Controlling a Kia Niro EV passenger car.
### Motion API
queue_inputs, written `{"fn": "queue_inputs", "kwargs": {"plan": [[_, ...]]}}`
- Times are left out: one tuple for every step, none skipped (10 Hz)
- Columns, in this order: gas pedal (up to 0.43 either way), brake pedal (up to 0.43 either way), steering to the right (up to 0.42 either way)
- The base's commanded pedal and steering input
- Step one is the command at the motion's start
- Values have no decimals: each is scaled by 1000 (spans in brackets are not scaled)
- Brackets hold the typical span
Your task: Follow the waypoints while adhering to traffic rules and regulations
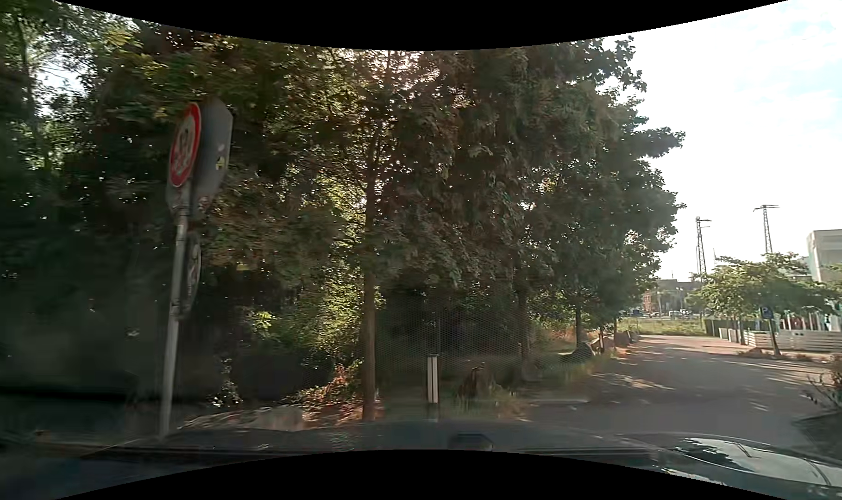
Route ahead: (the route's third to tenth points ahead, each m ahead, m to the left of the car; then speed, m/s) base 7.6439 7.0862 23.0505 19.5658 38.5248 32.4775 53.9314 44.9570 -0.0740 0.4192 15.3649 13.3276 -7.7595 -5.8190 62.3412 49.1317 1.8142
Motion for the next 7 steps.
{"fn": "queue_inputs", "kwargs": {"plan": [[98, 0, 611], [79, 0, 586], [67, 0, 565], [67, 0, 540], [67, 0, 520], [67, 0, 507], [67, 0, 499]]}}
